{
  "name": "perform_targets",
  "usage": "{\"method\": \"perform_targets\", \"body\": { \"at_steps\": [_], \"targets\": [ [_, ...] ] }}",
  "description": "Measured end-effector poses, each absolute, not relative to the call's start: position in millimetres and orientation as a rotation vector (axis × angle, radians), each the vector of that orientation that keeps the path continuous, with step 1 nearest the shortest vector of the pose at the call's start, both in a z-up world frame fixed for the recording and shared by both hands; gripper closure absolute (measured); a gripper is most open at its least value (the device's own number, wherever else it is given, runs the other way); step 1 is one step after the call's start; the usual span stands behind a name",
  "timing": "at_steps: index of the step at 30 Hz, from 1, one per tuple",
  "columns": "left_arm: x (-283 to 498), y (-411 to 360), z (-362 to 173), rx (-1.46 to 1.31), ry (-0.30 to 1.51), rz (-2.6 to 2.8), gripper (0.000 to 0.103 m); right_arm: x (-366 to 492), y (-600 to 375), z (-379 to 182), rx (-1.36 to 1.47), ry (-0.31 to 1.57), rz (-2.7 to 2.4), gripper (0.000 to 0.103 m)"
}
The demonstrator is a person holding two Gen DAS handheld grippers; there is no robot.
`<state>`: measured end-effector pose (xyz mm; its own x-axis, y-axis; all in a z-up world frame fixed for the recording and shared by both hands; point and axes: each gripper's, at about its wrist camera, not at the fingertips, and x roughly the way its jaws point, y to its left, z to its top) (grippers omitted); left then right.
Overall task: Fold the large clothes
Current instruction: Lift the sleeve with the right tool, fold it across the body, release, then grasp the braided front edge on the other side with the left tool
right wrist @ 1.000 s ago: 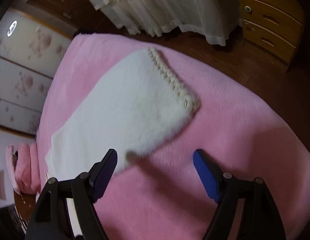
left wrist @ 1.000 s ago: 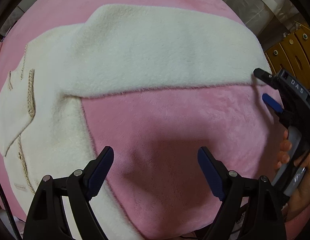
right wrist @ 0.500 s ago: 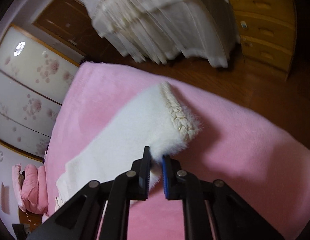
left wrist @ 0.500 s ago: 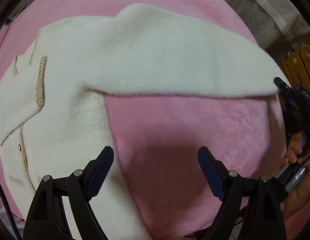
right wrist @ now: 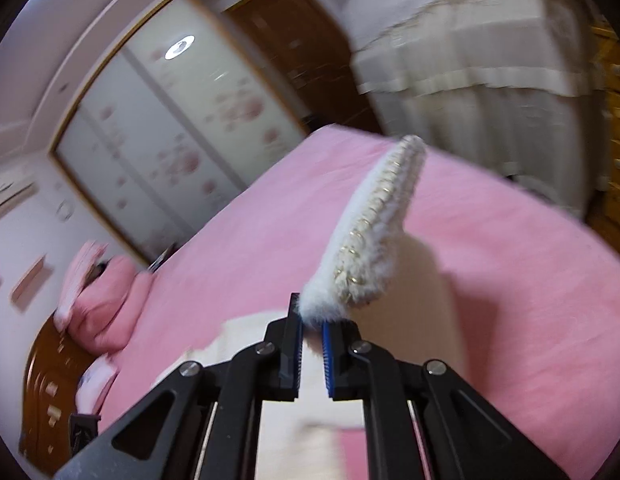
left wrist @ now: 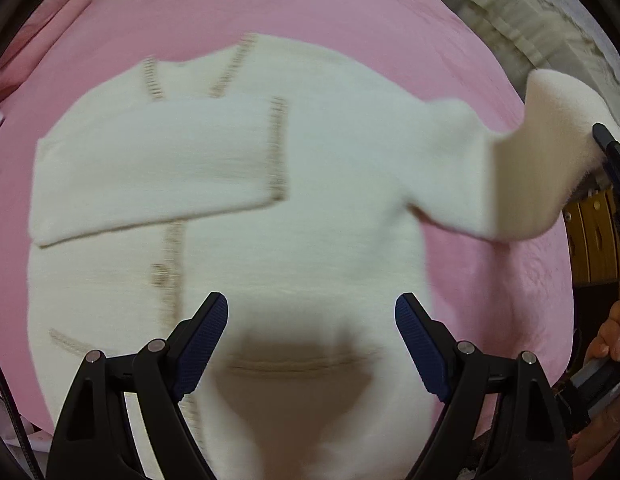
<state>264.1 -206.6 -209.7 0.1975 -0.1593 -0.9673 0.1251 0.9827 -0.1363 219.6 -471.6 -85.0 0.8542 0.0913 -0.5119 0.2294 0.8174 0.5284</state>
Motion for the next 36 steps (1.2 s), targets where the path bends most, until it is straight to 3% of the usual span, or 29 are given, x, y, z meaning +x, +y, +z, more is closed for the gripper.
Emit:
{"method": "perform_targets", "body": {
  "at_steps": [6, 11, 14, 16, 18, 22, 24, 28, 36],
  "targets": [
    [276, -98, -206, -0.109, 1.322, -0.152, 0.019, 272, -351, -112, 0.618, 0.638, 0.040, 0.095],
    [278, -33, -226, -0.112, 1.342, -0.114, 0.019, 310, -266, -167, 0.518, 0.832, 0.017, 0.094],
    [276, -12, -236, -0.138, 1.355, -0.108, 0.019, 321, -237, -193, 0.414, 0.964, -0.008, 0.088],
    [276, -1, -245, -0.157, 1.370, -0.109, 0.019, 322, -224, -205, 0.370, 1.027, -0.021, 0.077],
    [277, 4, -252, -0.179, 1.397, -0.128, 0.019, 320, -222, -211, 0.407, 1.053, 0.027, 0.063],
    [284, 0, -260, -0.216, 1.418, -0.178, 0.019, 308, -223, -209, 0.399, 1.078, 0.033, 0.055],
    [289, -8, -258, -0.237, 1.398, -0.214, 0.019, 300, -227, -207, 0.405, 1.081, 0.037, 0.044],
    [298, -41, -249, -0.278, 1.355, -0.273, 0.019, 281, -237, -204, 0.444, 1.080, 0.042, 0.043],
    [333, -109, -270, -0.267, 1.343, -0.297, 0.037, 248, -282, -214, 0.498, 1.109, -0.032, 0.043]
  ]
}}
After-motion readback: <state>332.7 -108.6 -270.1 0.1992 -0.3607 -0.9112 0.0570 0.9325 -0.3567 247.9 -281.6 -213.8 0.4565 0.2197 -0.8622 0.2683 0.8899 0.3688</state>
